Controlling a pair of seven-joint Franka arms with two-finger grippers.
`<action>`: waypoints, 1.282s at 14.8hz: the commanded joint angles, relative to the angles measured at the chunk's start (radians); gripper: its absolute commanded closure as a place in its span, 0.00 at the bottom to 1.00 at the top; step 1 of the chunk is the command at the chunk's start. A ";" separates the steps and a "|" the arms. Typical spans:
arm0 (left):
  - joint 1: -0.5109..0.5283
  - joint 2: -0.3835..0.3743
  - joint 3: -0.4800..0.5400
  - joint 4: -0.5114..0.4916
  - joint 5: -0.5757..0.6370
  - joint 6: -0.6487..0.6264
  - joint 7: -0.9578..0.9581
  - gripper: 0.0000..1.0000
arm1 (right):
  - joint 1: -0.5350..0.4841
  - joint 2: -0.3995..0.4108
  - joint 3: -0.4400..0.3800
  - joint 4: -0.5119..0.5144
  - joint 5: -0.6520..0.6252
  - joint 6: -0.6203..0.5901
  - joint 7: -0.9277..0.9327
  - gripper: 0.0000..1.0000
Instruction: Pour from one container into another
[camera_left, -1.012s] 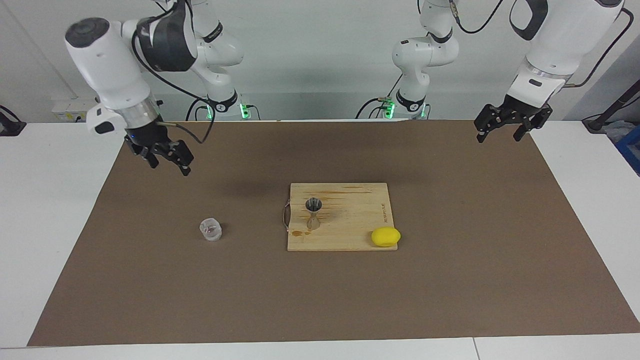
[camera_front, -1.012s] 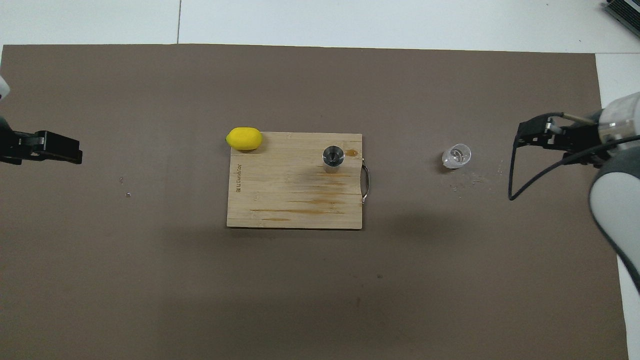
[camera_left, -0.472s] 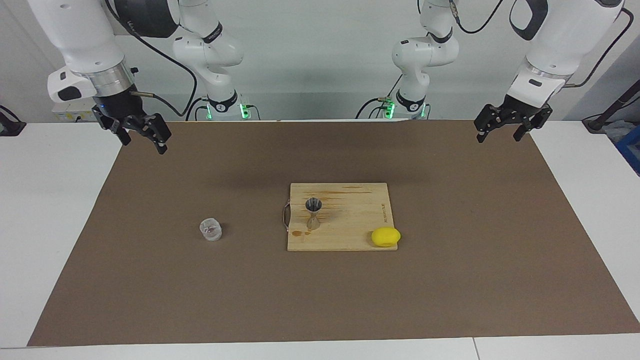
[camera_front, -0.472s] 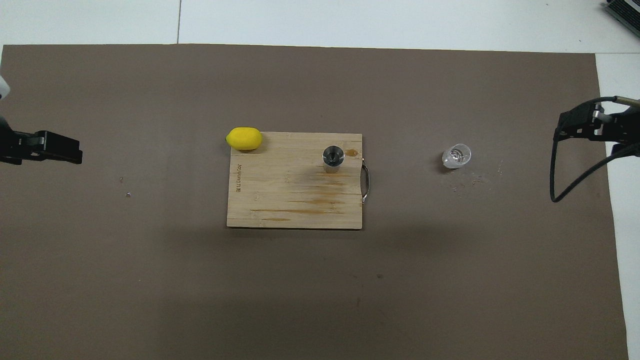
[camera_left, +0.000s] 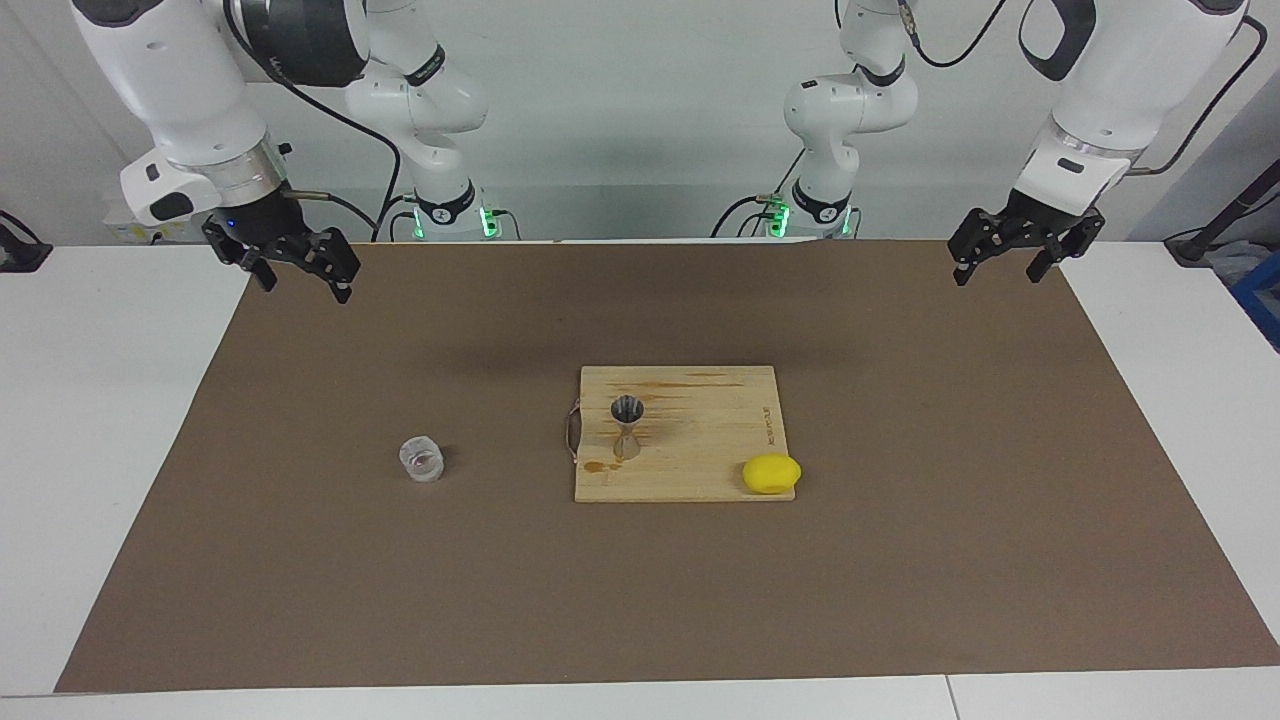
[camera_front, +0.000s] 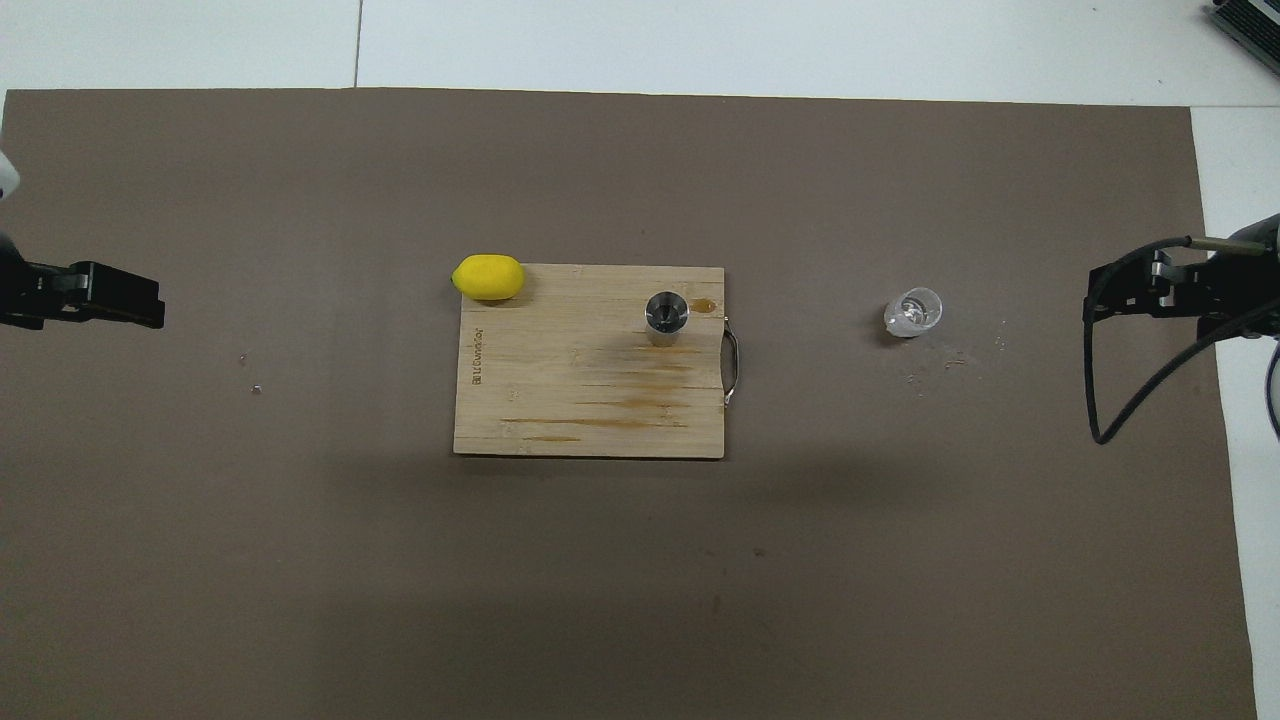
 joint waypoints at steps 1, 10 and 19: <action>0.006 -0.026 -0.001 -0.024 -0.005 -0.007 -0.008 0.00 | -0.007 -0.042 0.004 -0.053 0.028 0.000 -0.020 0.00; 0.006 -0.026 -0.001 -0.024 -0.005 -0.007 -0.008 0.00 | 0.001 -0.047 0.003 -0.065 0.026 0.004 -0.015 0.00; -0.003 -0.018 -0.002 0.018 -0.036 -0.068 0.010 0.00 | 0.001 -0.045 0.004 -0.064 0.026 0.014 0.051 0.00</action>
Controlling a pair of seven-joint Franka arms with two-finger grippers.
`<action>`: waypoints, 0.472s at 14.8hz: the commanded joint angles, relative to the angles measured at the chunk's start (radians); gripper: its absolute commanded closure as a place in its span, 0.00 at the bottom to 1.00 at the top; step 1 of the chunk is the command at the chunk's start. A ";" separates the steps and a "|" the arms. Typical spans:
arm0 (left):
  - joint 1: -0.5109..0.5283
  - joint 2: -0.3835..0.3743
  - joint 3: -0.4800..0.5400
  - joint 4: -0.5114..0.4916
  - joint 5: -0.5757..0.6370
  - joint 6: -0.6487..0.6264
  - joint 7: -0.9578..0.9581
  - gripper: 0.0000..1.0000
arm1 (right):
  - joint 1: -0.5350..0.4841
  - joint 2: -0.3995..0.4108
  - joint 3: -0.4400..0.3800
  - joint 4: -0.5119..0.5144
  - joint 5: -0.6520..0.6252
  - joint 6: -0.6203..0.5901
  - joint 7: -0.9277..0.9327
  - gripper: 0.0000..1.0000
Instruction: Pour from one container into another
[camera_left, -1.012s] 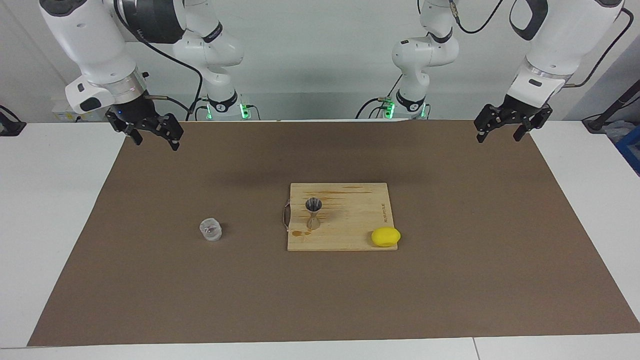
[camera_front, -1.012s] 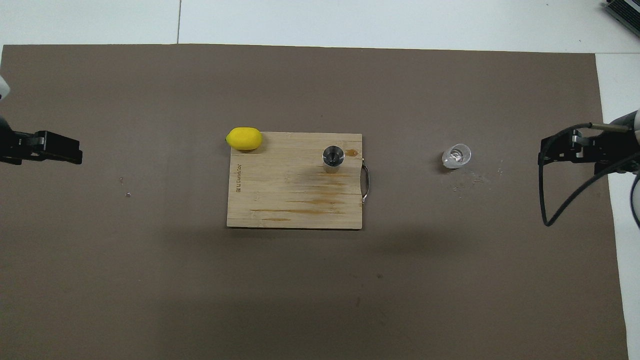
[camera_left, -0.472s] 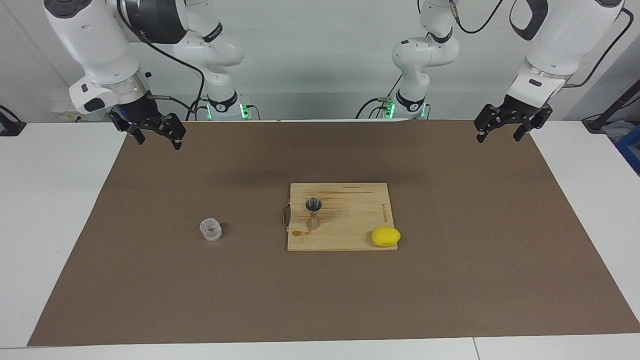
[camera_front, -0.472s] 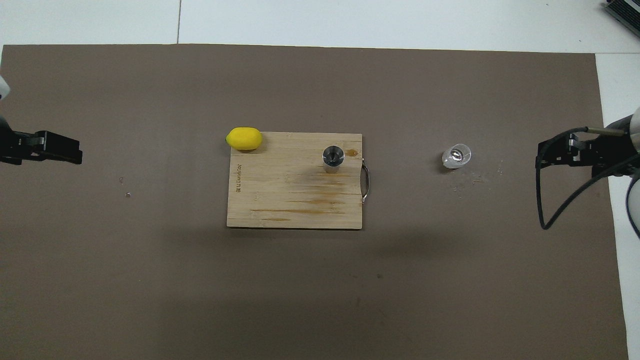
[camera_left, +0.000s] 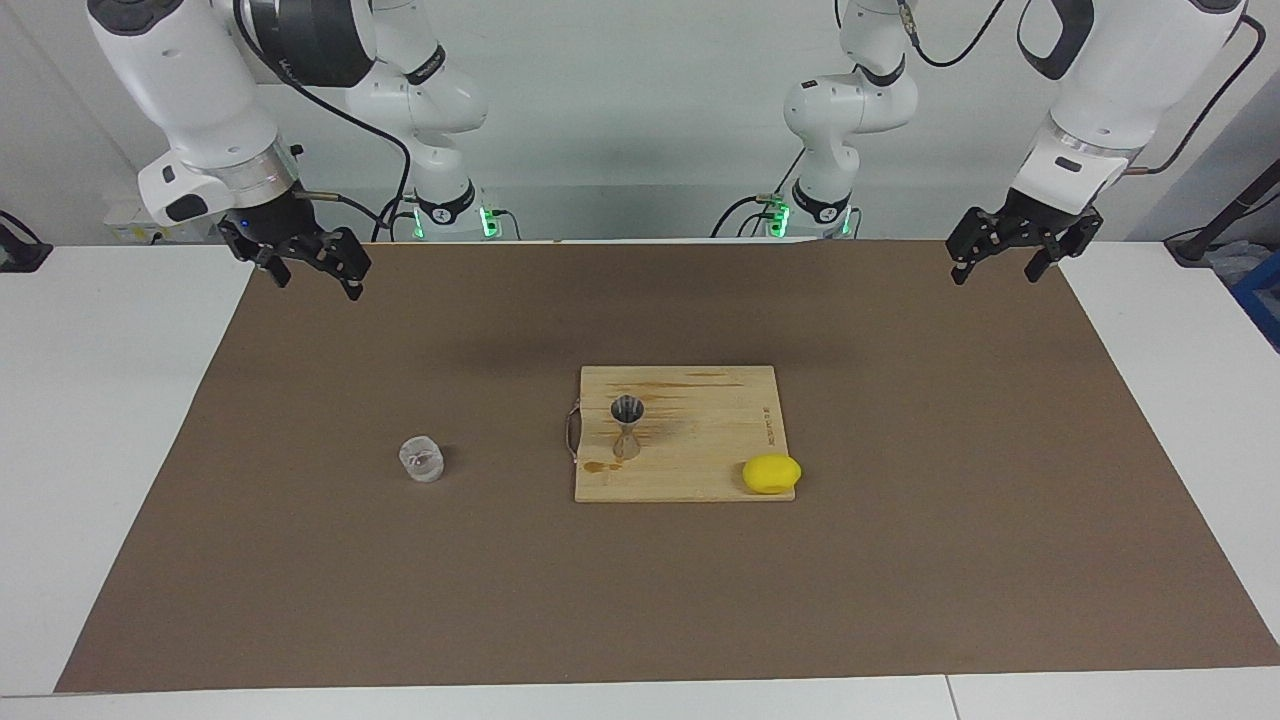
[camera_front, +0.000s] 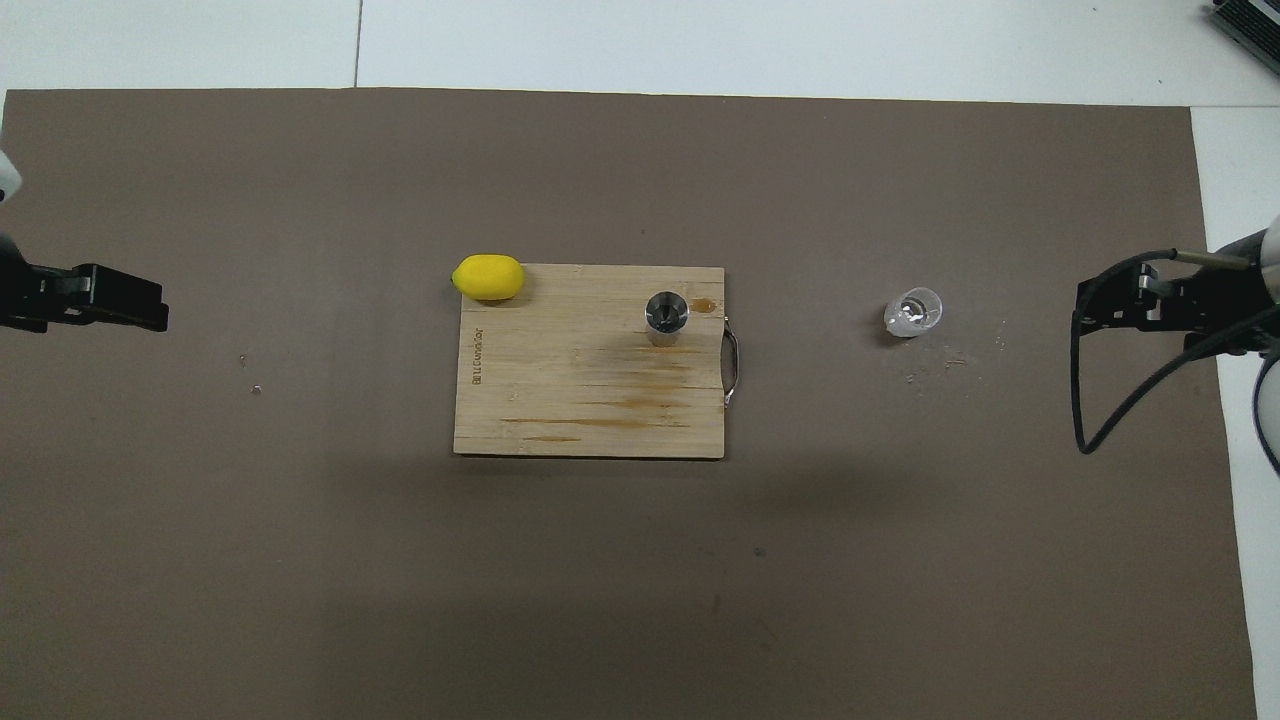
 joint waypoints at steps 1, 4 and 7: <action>-0.003 -0.016 0.002 0.009 -0.022 -0.046 0.020 0.00 | -0.003 -0.025 0.001 -0.029 0.019 0.014 0.013 0.00; -0.004 -0.018 0.003 0.004 -0.022 -0.044 0.034 0.00 | -0.003 -0.026 0.003 -0.030 0.019 0.014 0.008 0.00; -0.004 -0.019 0.003 0.003 -0.023 -0.041 0.031 0.00 | -0.003 -0.026 0.001 -0.030 0.019 0.012 0.003 0.00</action>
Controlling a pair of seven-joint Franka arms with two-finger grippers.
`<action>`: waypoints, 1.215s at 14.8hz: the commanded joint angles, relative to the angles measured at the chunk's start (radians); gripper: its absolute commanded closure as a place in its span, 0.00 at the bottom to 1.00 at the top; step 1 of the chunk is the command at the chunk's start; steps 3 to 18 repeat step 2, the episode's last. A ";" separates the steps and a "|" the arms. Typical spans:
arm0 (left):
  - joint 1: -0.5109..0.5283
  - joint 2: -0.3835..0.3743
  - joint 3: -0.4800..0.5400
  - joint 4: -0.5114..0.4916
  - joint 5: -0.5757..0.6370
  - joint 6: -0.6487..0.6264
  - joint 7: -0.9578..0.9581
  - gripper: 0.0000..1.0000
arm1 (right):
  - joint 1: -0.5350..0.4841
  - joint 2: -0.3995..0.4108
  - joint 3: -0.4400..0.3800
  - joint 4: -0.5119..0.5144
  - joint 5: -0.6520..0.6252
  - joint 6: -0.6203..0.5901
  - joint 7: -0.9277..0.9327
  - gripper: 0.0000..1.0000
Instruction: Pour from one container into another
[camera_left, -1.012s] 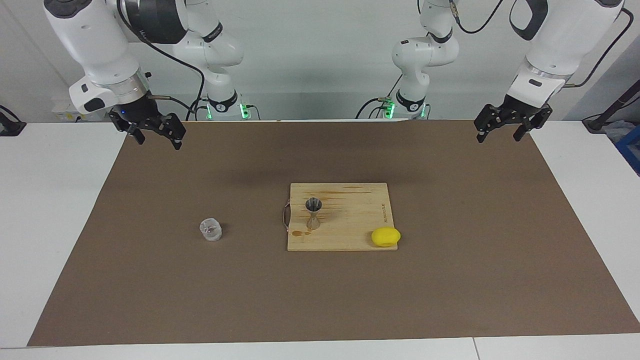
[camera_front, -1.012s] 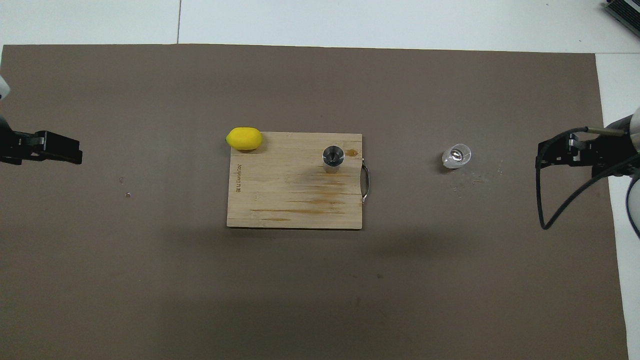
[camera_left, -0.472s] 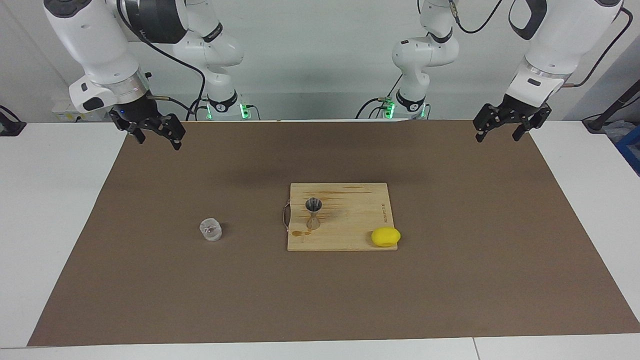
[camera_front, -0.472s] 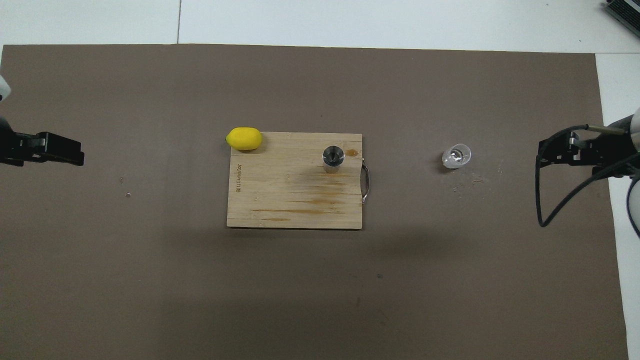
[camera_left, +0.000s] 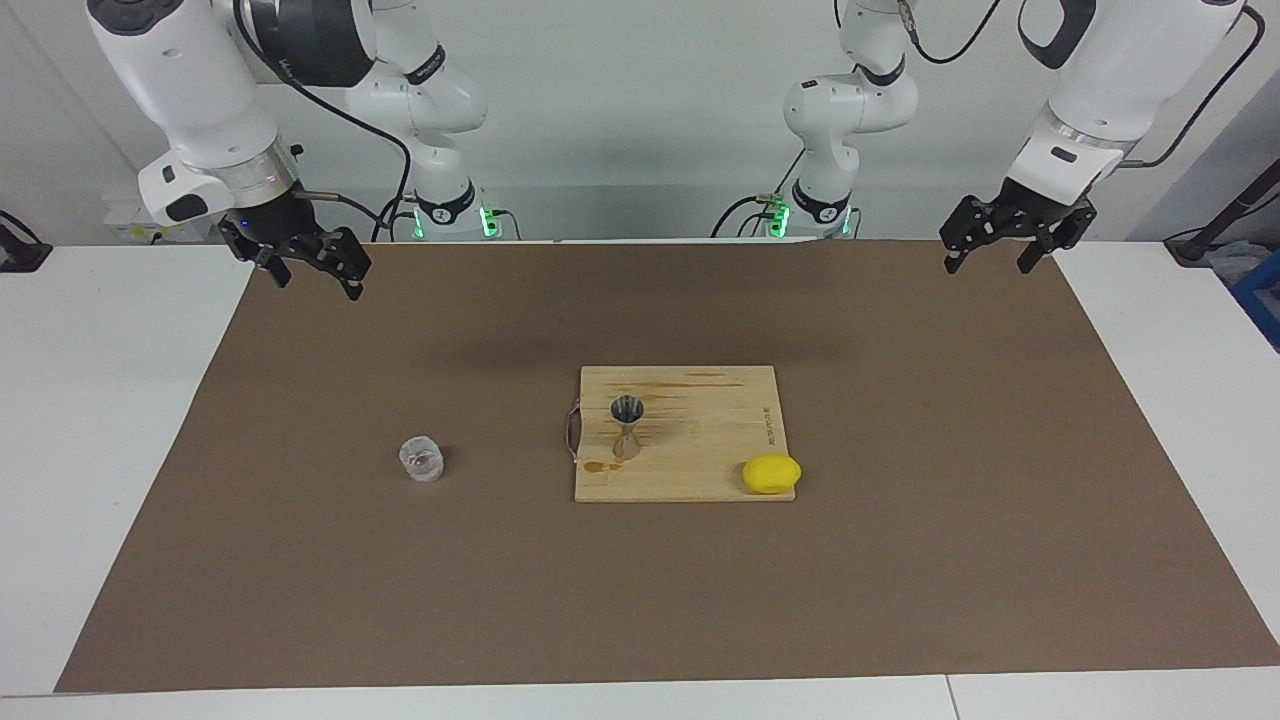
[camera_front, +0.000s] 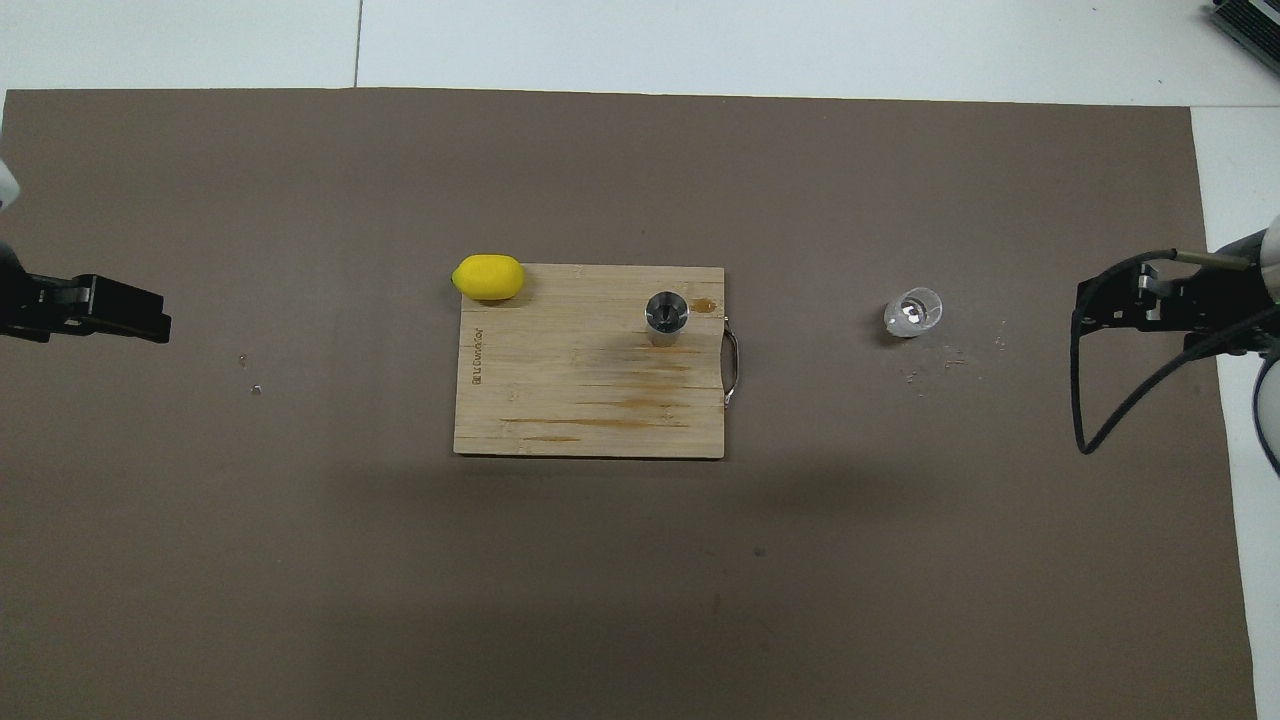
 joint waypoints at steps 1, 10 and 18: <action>-0.004 -0.013 0.005 -0.002 -0.011 -0.014 0.014 0.00 | -0.003 -0.026 0.001 -0.030 0.019 0.014 0.003 0.00; -0.002 -0.013 0.005 -0.003 -0.011 -0.014 0.014 0.00 | -0.003 -0.026 0.003 -0.030 0.019 0.014 0.003 0.00; -0.002 -0.013 0.005 -0.003 -0.011 -0.014 0.014 0.00 | -0.003 -0.026 0.003 -0.030 0.019 0.014 0.003 0.00</action>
